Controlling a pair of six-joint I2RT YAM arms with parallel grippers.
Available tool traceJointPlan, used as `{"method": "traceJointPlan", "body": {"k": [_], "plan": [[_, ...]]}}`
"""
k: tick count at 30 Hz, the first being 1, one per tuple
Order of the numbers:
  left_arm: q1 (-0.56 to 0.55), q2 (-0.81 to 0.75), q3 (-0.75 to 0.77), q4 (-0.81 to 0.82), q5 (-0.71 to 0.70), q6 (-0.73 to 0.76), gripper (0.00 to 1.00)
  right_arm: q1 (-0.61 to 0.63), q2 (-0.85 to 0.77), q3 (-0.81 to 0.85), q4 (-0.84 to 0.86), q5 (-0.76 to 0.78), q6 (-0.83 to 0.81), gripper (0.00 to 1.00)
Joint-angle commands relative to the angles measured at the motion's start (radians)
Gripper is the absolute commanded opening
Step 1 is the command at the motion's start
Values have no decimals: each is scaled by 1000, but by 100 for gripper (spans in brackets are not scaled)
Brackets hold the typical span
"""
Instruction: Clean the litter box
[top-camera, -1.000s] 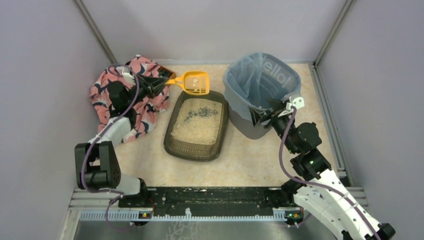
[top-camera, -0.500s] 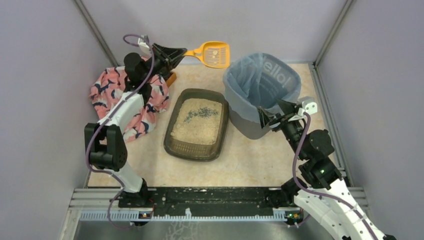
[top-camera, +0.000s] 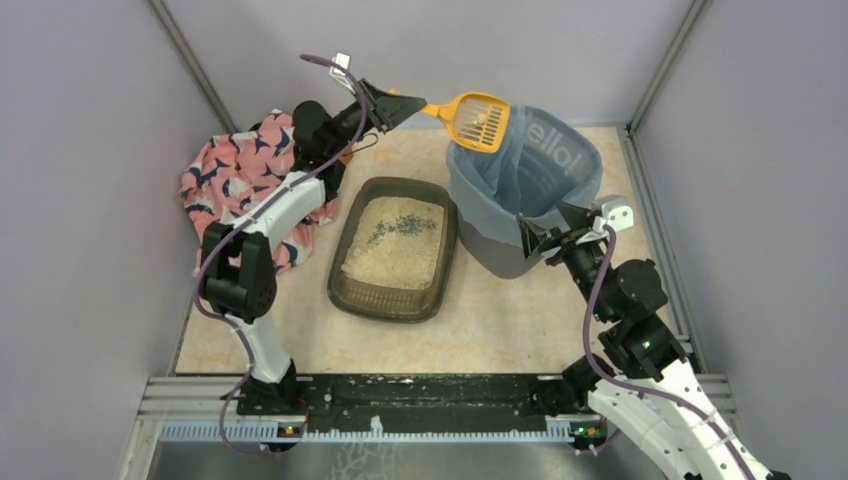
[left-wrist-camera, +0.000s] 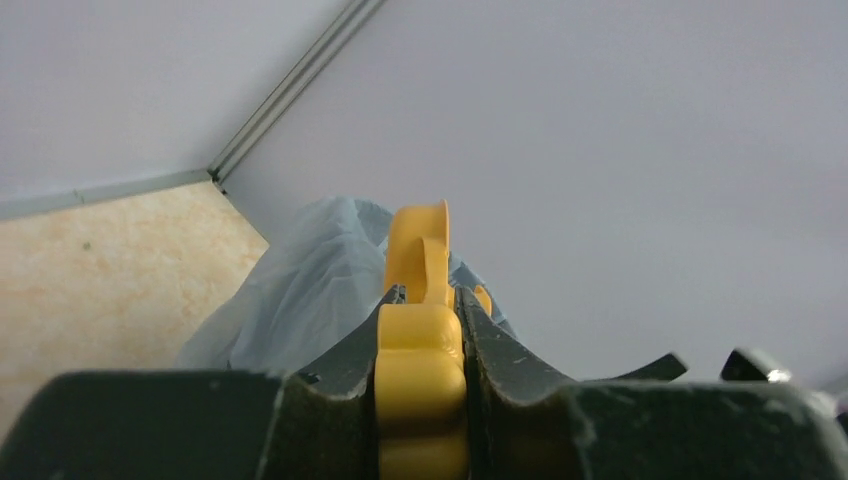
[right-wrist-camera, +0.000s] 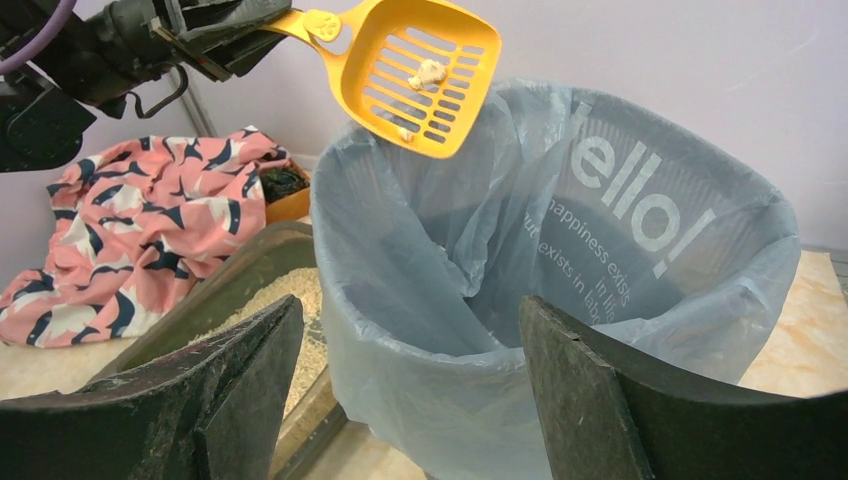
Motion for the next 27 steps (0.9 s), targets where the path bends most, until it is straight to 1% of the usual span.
{"method": "traceJointPlan", "body": {"k": [1,6,11,14,18,20,23,26,27], "plan": [[-56,-26,26,142,98,328,0,7,-15,26,21,20,-16,80],[-88,-33,23,209,190,480,0,7,-16,14,24,24,-16,80],[-135,-57,47,178,306,652,0,7,-1,10,33,23,-17,79],[-158,-62,67,166,384,699,0,7,6,8,36,17,-15,79],[-192,-81,81,164,460,718,0,7,14,8,34,10,-15,79],[-204,-93,88,133,462,747,0,7,15,8,33,10,-16,79],[-206,-100,94,135,462,753,0,7,20,10,33,6,-17,79],[-204,-109,95,142,410,747,0,7,22,8,34,6,-16,79],[-200,-114,100,136,370,743,0,7,22,7,34,6,-15,79]]}}
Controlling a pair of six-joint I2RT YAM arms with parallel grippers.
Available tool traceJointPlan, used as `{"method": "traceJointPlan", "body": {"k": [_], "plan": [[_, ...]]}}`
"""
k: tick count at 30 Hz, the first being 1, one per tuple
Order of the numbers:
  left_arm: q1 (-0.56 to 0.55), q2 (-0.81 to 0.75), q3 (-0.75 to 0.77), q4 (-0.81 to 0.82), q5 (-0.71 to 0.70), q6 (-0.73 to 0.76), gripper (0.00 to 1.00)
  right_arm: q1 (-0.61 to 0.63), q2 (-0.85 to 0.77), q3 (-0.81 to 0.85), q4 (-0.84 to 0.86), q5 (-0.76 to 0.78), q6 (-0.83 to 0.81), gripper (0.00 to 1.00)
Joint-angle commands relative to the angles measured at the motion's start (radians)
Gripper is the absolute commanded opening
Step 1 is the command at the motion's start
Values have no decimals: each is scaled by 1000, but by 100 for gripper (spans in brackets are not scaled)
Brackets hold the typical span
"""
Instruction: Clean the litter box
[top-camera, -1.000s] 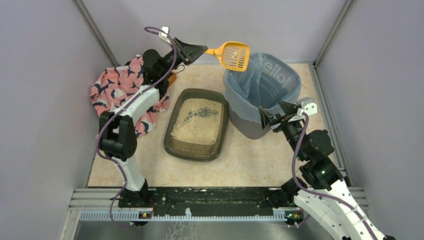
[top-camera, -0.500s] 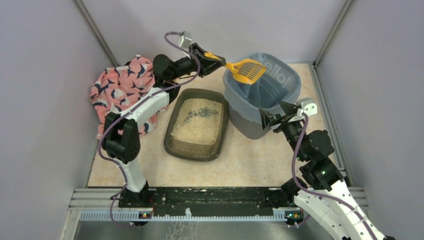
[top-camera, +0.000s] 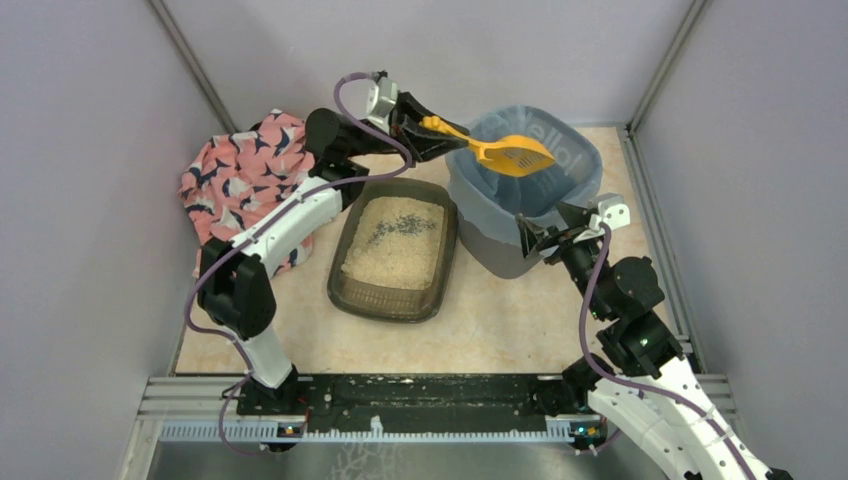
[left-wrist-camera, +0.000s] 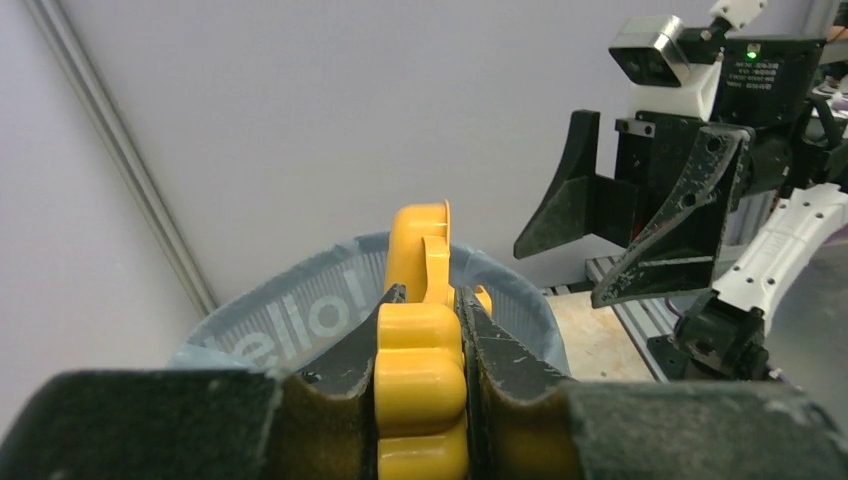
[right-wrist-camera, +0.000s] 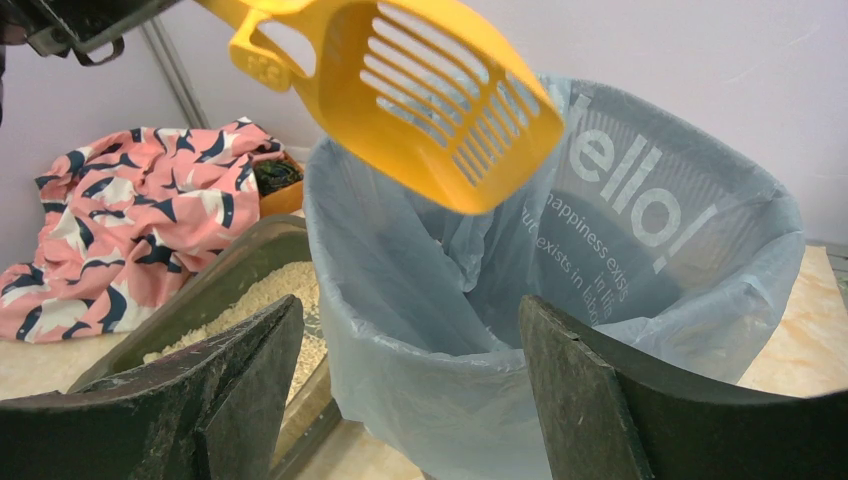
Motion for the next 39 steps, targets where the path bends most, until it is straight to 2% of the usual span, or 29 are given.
{"method": "traceJointPlan", "body": {"k": [1,5,7,9,11,13,20,24,28,32,39], "plan": [[13,-48,42,16,-82,21,0,7,8,7,41,-1,-7,79],[63,-98,51,64,-196,-62,0,7,10,6,42,-5,-6,79],[95,-143,50,25,-263,-80,0,7,11,6,42,-6,-6,79],[113,-214,42,-126,-344,-3,0,7,10,6,42,-3,-6,79],[112,-298,16,-372,-470,126,0,7,10,5,45,-2,-6,79],[113,-387,-40,-513,-621,193,0,7,12,1,49,-4,-3,79],[112,-579,-203,-876,-967,257,0,7,34,-3,61,-32,11,79],[112,-678,-346,-955,-1148,249,0,7,32,-3,64,-32,13,79],[107,-687,-412,-1084,-1242,211,0,7,32,-1,62,-39,17,79],[43,-689,-473,-1104,-1336,199,0,6,36,-5,63,-43,23,79],[-105,-539,-413,-1276,-1572,177,0,7,49,4,58,-51,24,79]]}}
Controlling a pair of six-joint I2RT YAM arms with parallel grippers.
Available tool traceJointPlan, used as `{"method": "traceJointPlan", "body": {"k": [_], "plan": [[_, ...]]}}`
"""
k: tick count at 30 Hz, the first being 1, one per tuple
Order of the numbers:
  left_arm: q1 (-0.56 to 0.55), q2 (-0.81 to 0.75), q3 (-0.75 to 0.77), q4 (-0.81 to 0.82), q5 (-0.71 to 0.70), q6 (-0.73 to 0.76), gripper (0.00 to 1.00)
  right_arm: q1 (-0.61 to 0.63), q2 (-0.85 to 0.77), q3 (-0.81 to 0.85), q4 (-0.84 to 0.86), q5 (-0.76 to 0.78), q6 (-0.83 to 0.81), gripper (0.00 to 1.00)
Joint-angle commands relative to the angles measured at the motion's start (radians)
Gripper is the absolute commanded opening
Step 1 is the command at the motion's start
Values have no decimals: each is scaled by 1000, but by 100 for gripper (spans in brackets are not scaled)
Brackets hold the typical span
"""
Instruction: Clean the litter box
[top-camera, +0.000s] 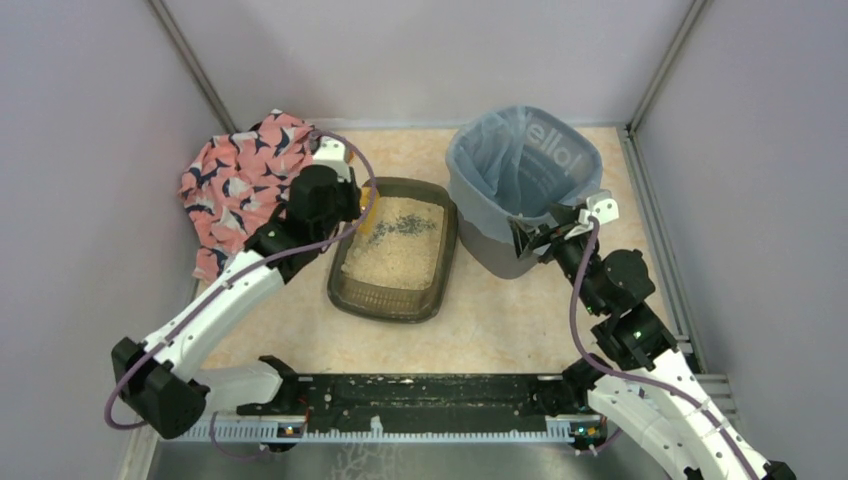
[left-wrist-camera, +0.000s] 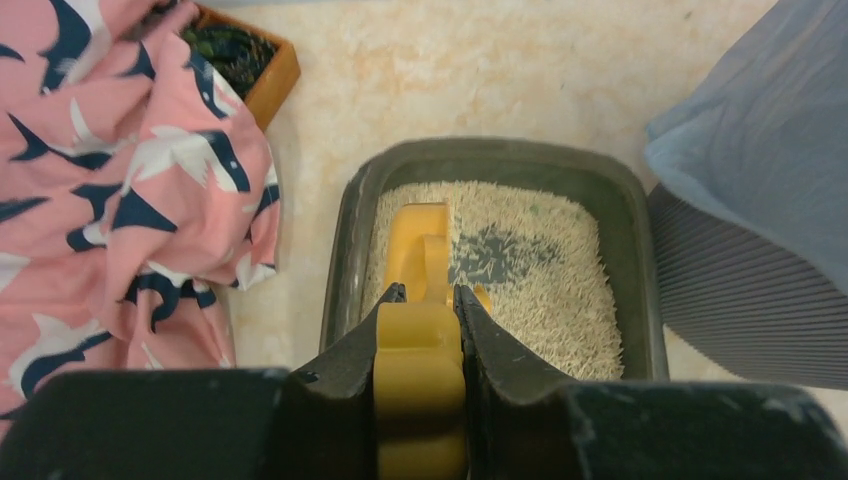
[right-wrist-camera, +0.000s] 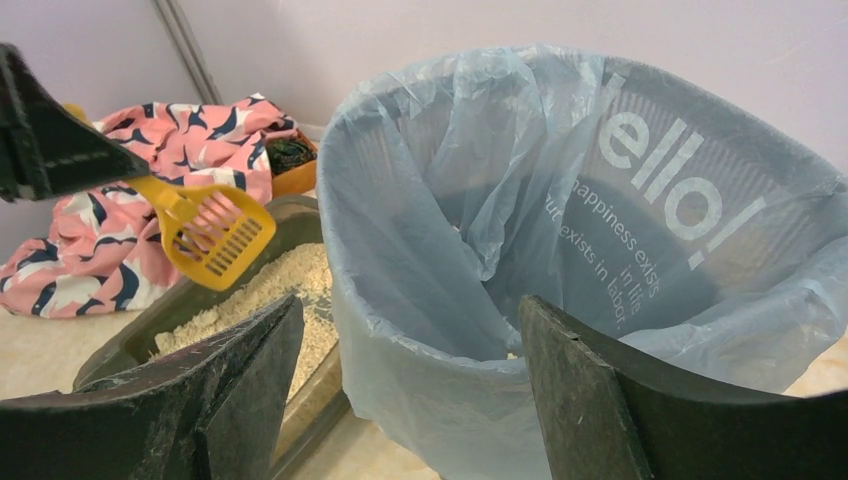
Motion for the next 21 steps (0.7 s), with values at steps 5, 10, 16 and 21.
{"method": "traceJointPlan", "body": {"k": [5,10,16,21], "plan": [[-165,169,95,-203,-261,-11,0,7,9,6,49,-18,11,79],[-225,209,120,-264,-371,-28,0,6,17,6,49,-20,12,79],[-363,335,213,-357,-570,-81,0,7,31,9,53,-29,13,79],[-374,381,253,-360,-578,-72,0,6,22,10,43,-25,11,79]]}}
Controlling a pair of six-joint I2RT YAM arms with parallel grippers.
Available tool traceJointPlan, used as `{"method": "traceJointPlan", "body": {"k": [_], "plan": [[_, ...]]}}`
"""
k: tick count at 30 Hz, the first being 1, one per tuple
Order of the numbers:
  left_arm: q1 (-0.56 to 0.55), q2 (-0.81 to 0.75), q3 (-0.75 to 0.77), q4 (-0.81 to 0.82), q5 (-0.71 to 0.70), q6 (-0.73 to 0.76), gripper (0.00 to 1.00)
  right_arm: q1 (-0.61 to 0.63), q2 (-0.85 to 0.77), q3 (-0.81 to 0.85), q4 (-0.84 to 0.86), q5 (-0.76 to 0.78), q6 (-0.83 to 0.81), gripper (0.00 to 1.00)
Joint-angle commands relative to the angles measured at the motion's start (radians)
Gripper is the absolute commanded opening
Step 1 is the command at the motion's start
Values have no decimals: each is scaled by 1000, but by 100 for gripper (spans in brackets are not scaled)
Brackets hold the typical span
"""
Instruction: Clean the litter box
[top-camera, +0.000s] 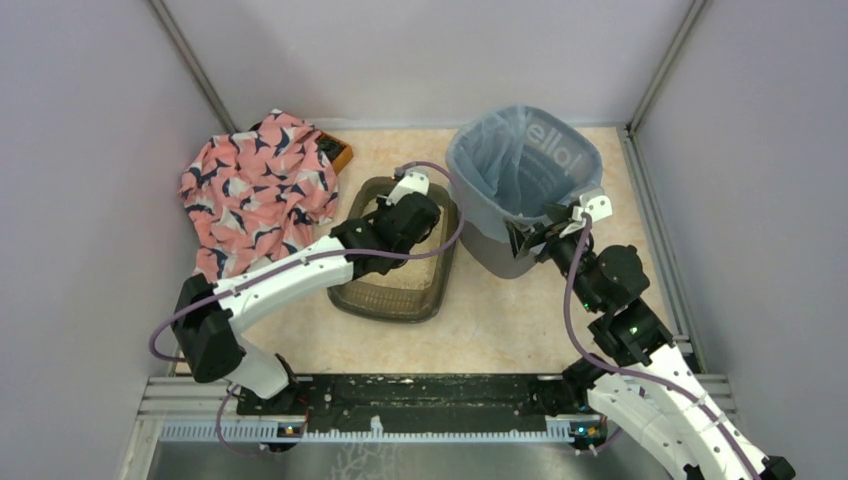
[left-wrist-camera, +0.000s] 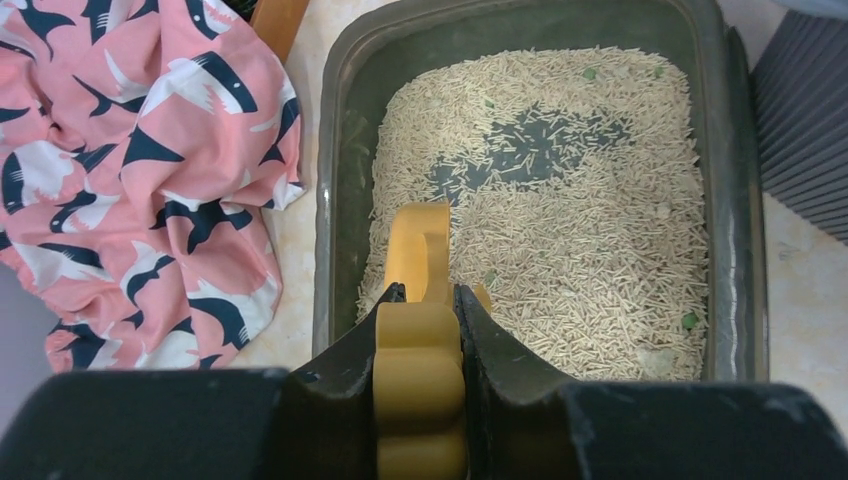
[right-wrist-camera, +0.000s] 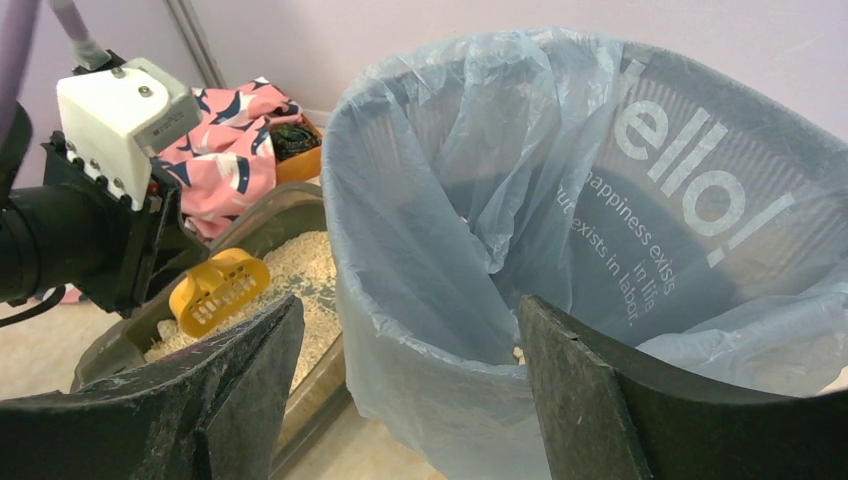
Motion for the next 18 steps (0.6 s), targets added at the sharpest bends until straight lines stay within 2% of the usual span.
{"method": "traceJointPlan", "body": {"k": [1,5,12,18], "plan": [[-1,22,49,-42,-105,-5,0,5,-10,10,43,-4,9,79],[-1,13,53,-59,-161,13,0,6,-8,6,47,-8,11,79],[-2,-22,56,-26,-174,90,0,6,1,4,53,-15,14,79],[-2,-22,28,-31,-210,93,0,5,5,6,49,-16,14,79]]}}
